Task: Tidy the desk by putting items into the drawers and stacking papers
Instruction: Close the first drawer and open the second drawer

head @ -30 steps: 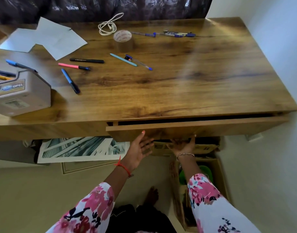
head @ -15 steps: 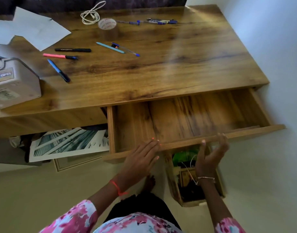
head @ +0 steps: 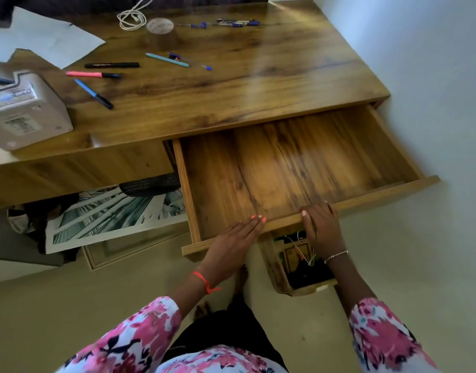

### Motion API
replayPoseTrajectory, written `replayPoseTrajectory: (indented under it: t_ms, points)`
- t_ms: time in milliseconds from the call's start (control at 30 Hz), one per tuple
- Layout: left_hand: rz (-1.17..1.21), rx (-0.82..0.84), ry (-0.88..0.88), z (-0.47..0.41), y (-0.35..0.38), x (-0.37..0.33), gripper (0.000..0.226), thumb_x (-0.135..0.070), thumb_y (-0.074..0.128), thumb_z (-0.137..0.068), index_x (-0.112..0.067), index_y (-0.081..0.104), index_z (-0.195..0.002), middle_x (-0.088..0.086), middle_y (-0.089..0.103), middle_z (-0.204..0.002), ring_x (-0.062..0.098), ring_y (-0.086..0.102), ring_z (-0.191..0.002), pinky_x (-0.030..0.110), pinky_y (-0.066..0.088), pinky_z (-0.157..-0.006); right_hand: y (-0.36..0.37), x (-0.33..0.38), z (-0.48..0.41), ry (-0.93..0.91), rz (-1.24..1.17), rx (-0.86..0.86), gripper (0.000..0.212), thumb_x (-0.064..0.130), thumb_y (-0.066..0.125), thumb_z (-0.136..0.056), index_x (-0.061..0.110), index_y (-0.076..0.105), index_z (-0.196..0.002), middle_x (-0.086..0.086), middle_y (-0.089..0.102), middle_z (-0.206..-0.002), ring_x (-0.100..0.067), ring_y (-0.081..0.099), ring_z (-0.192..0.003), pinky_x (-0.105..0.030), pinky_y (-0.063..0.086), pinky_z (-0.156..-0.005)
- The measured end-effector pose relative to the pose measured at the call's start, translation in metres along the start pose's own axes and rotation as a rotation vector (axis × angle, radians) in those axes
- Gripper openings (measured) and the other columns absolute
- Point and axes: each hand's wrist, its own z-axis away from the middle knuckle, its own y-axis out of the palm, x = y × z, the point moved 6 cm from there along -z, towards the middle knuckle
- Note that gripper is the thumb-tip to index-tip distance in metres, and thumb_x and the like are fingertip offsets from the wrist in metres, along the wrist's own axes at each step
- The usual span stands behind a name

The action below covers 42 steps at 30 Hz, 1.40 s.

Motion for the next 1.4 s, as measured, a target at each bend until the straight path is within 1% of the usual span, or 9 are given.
replayPoseTrajectory:
  t_ms: [100,400,600,700,833,1000,1100,1167,1400]
  points:
    - [0.024,0.007,-0.017,0.01,-0.001,-0.015,0.071,0.009,0.053,-0.075,-0.006,0.033,-0.141,0.009,0.045,-0.141,0.02,0.047,-0.127,0.031,0.036,-0.103,-0.003,-0.004,0.014,0.008,-0.012,0.027,0.038,0.025,0.027,-0.093,0.009,0.062,-0.085,-0.006,0.063,-0.082,-0.025,0.057,-0.084,-0.034,0.028,-0.095]
    - [0.037,-0.077,-0.094,0.028,-0.005,-0.05,0.069,0.006,0.074,-0.064,-0.009,0.052,-0.129,0.006,0.062,-0.123,0.018,0.063,-0.106,0.028,0.052,-0.085,-0.02,-0.008,0.045,-0.008,-0.082,0.095,0.04,0.027,0.028,-0.093,0.009,0.062,-0.084,-0.005,0.062,-0.08,-0.023,0.054,-0.079,-0.029,0.027,-0.09]
    - [0.049,-0.108,-0.095,0.039,0.0,-0.067,0.064,0.006,0.071,-0.07,-0.008,0.05,-0.129,0.008,0.063,-0.122,0.022,0.064,-0.105,0.033,0.055,-0.08,-0.029,-0.012,0.065,-0.036,-0.119,0.091,0.037,0.027,0.032,-0.092,0.009,0.063,-0.083,-0.005,0.063,-0.078,-0.023,0.055,-0.077,-0.029,0.029,-0.088]
    - [0.058,-0.133,-0.1,0.047,-0.002,-0.078,0.06,0.002,0.073,-0.07,-0.009,0.054,-0.126,0.007,0.066,-0.116,0.021,0.067,-0.098,0.031,0.056,-0.073,-0.032,-0.014,0.077,-0.021,-0.154,0.056,0.036,0.028,0.035,-0.092,0.01,0.064,-0.082,-0.004,0.064,-0.077,-0.015,0.051,-0.078,-0.031,0.031,-0.087]
    - [0.078,-0.157,-0.094,0.058,-0.002,-0.093,0.048,-0.007,0.062,-0.078,-0.01,0.055,-0.125,0.006,0.068,-0.113,0.019,0.068,-0.095,0.029,0.056,-0.07,-0.038,-0.016,0.095,-0.018,-0.191,0.036,0.036,0.028,0.036,-0.092,0.01,0.064,-0.08,-0.003,0.063,-0.075,-0.01,0.044,-0.077,-0.033,0.032,-0.087]
    - [0.14,-0.152,-0.102,0.072,0.006,-0.11,0.052,-0.004,0.061,-0.078,-0.012,0.052,-0.128,0.004,0.066,-0.117,0.019,0.066,-0.1,0.032,0.057,-0.073,-0.046,-0.018,0.118,-0.016,-0.199,0.039,0.037,0.029,0.035,-0.092,0.01,0.063,-0.079,-0.003,0.062,-0.075,-0.01,0.045,-0.079,-0.032,0.03,-0.089]
    - [0.146,-0.158,-0.104,0.08,0.009,-0.119,0.045,-0.015,0.045,-0.084,-0.013,0.052,-0.128,0.002,0.066,-0.117,0.017,0.065,-0.101,0.029,0.056,-0.075,-0.05,-0.02,0.132,-0.016,-0.186,0.036,0.037,0.03,0.035,-0.091,0.01,0.063,-0.08,-0.001,0.062,-0.075,-0.013,0.049,-0.079,-0.028,0.027,-0.09]
    - [0.159,-0.154,-0.103,0.085,0.011,-0.126,0.046,-0.02,0.039,-0.084,-0.013,0.052,-0.128,0.001,0.066,-0.117,0.016,0.065,-0.101,0.027,0.056,-0.075,-0.053,-0.022,0.14,-0.02,-0.184,0.031,0.036,0.029,0.035,-0.091,0.011,0.063,-0.08,-0.001,0.061,-0.075,-0.009,0.044,-0.08,-0.026,0.025,-0.091]
    - [0.174,-0.14,-0.125,0.09,0.013,-0.132,0.045,-0.021,0.038,-0.085,-0.013,0.054,-0.127,0.001,0.067,-0.115,0.015,0.066,-0.099,0.027,0.057,-0.074,-0.055,-0.021,0.149,-0.005,-0.203,0.026,0.035,0.029,0.036,-0.09,0.011,0.063,-0.077,-0.001,0.061,-0.073,-0.006,0.042,-0.078,-0.022,0.023,-0.089]
